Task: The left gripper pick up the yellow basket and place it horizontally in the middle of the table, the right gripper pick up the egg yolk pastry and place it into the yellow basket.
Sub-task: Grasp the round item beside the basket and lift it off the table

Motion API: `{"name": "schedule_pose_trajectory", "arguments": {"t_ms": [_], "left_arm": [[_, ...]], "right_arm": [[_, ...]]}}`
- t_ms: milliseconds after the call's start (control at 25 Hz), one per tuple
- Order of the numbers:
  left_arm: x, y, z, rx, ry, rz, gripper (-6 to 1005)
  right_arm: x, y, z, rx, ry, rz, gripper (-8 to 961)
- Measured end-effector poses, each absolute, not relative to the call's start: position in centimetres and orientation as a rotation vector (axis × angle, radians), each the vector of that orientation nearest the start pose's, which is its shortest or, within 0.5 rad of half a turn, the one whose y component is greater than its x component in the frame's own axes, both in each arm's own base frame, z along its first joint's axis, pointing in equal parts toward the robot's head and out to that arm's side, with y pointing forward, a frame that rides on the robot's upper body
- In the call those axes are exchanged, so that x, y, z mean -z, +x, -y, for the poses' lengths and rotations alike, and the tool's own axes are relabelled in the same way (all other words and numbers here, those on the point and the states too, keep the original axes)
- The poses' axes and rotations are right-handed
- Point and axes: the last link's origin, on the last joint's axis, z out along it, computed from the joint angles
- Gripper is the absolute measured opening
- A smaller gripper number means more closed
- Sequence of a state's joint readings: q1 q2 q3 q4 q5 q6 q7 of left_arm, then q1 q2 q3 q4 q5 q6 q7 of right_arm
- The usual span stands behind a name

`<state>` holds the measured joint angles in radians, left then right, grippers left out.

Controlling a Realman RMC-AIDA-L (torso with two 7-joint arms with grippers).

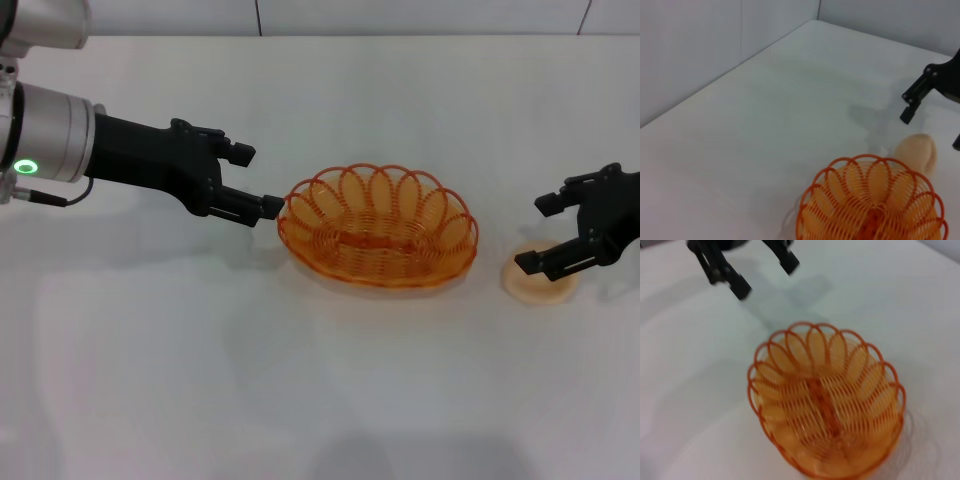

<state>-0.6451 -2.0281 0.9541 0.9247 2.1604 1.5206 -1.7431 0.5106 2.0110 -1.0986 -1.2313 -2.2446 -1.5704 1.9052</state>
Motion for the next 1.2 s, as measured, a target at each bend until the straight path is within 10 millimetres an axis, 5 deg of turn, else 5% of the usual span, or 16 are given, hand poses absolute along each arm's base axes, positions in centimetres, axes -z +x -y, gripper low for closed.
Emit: {"name": "schedule_pose_trajectory", "arguments": {"t_ms": [520, 1200], "left_arm": [[-1.7, -20.7, -37.1, 0.235, -2.901, 0.546, 862], [-1.6, -20.8, -37.1, 0.248, -2.894, 0.559, 862]], "right_arm": [[-3.5, 22.7, -35.9, 0.207, -2.792, -0.512, 854], [-2.7, 23.2, -36.0, 0.235, -2.786, -0.528, 536]]}}
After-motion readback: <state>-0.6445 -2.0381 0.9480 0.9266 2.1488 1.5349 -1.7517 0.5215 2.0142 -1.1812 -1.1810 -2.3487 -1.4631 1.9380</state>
